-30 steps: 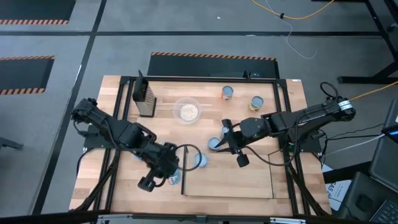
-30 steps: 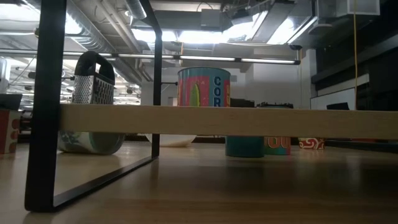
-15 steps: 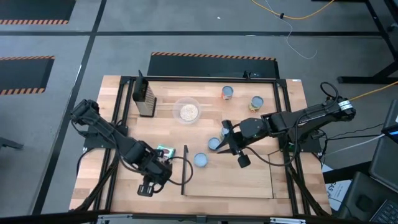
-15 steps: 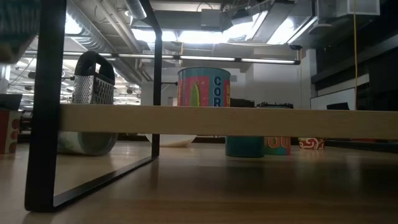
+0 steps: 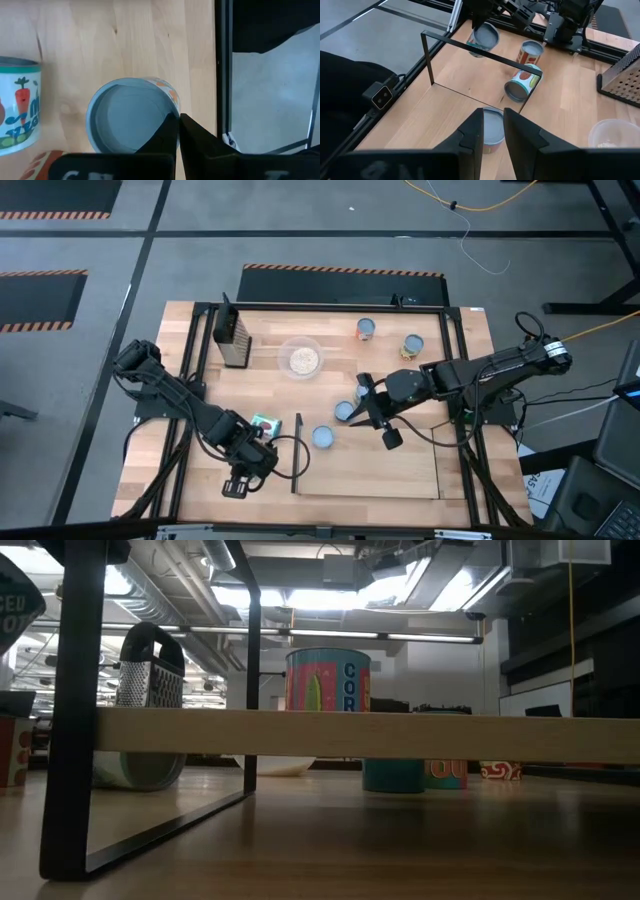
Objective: Pick and place cans onto a shelf
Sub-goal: Put the canned carrot on the shelf
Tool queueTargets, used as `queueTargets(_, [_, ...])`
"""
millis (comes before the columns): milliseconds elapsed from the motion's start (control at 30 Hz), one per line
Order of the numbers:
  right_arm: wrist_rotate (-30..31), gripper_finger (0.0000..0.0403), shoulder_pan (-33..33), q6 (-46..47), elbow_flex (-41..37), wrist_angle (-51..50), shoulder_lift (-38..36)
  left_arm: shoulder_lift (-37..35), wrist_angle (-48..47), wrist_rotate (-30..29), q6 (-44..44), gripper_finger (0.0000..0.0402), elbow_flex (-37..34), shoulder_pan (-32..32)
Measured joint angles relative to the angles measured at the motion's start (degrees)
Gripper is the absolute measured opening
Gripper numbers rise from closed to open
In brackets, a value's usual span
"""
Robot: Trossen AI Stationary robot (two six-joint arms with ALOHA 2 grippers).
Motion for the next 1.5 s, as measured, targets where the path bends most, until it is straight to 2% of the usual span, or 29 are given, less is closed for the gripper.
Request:
queueTargets(133, [0.07,0.0079,-0.02,0.5,0.0,0.0,-0.02,0.0,-0.04,0.09,0.0,0.0,0.0,0.0])
queueTargets(700, [0.16,0.0079,-3.34,14.57,0.0,-1.83,-0.02,0.0,1.14,0.11,-0.02,0.0,0.0,0.0])
queueTargets(833, [2.64,0.0079,-3.34,14.85,0.0,-1.55,-0.02,0.0,1.53,-0.21,-0.02,0.0,0.0,0.0])
queueTargets(1300, [2.69,0.0079,-3.34,14.95,0.0,-0.96,-0.02,0.0,1.54,-1.15,0.07,0.0,0.0,0.0])
queueTargets(1500, [2.69,0.0046,-3.34,13.85,0.0,-0.98,-0.02,0.0,1.54,-1.19,0.09,0.0,0.0,-0.01])
